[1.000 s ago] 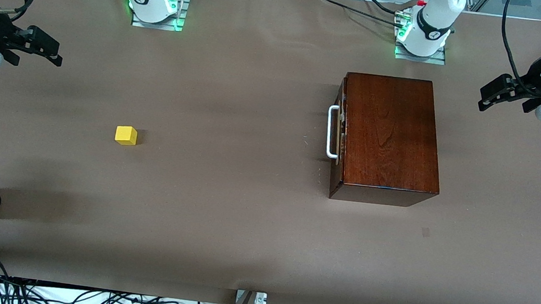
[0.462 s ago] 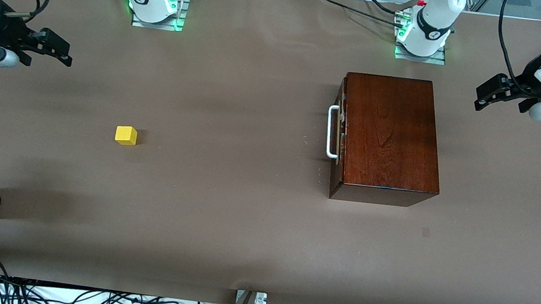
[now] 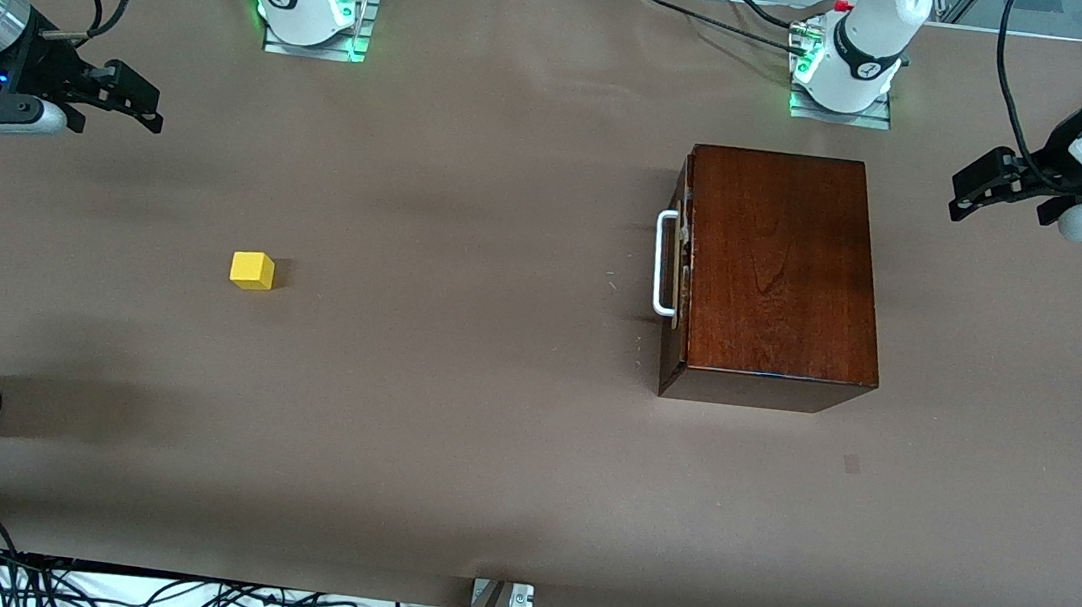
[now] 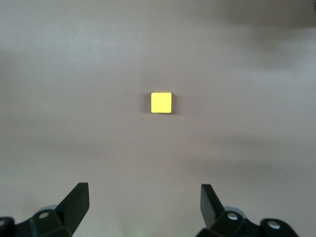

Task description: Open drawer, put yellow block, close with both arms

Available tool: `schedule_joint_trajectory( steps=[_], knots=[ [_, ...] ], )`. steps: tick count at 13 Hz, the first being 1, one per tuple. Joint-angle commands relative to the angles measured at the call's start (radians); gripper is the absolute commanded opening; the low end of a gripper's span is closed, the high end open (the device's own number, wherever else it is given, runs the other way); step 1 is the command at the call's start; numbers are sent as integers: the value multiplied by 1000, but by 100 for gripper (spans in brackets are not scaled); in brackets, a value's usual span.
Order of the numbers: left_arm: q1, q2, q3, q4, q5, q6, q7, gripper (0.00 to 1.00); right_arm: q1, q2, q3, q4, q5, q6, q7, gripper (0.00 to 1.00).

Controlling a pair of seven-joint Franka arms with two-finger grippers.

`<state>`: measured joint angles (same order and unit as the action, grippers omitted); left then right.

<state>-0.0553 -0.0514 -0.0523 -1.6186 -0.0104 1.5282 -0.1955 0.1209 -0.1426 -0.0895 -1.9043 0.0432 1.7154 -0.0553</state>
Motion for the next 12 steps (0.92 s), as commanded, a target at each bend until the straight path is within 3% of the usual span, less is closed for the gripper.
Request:
schedule_joint_trajectory(
  steps=[1,4,9,12],
  knots=[
    [0,-2,-3,3,-17,6,-4,100,-4,-26,8,-29,3,15,-3,100],
    [-11,10,-15,11,-17,6,-25,100,-4,-25,8,-29,3,18,-3,100],
    [-14,79,-179,55,-5,13,-211,100,-4,-23,14,-25,3,29,-3,100],
    [-92,151,-218,57,7,73,-335,100,-4,-22,13,-21,3,29,-4,100]
  ],
)
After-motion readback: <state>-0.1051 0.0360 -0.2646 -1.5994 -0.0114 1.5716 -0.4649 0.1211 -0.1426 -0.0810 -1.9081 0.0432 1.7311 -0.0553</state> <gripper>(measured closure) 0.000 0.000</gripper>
